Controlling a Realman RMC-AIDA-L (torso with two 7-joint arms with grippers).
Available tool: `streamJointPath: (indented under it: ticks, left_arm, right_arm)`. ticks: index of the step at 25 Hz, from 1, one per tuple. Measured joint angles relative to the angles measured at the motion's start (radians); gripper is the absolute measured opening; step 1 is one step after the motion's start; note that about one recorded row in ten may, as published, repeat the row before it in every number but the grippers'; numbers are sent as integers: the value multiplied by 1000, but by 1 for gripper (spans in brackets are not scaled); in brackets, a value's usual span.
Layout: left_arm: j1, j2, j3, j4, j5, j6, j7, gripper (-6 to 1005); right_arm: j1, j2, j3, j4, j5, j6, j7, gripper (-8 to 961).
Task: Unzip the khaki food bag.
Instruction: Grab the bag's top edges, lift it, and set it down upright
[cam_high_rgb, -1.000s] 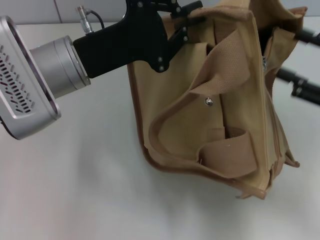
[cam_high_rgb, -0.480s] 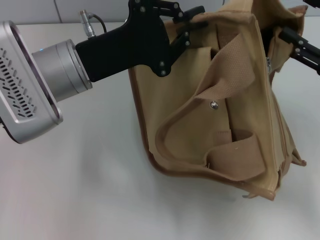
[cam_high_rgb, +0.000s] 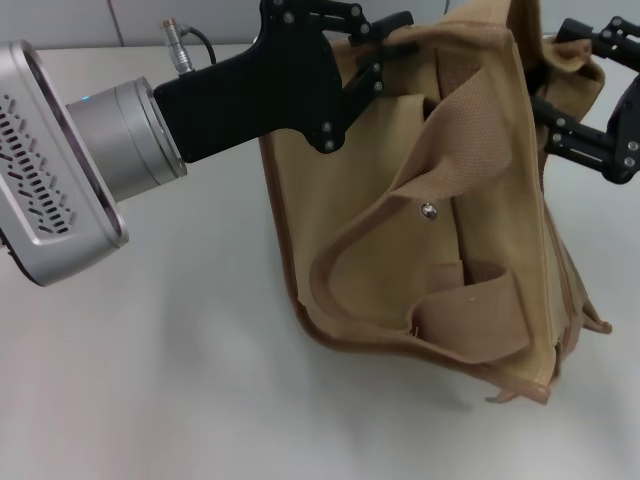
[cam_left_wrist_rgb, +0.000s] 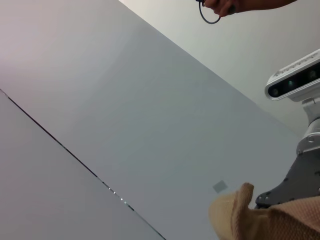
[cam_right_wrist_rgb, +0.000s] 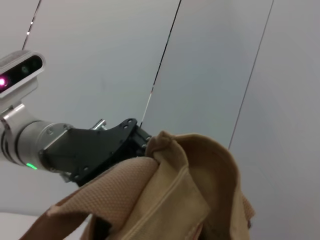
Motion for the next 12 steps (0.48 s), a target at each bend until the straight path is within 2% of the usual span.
streamJointPath:
  ticks: [12]
  left_arm:
    - [-2,0,-2,0,-1,-2,0,114]
  right_arm:
    - [-24,-1,7,-134,-121,-50,185,694]
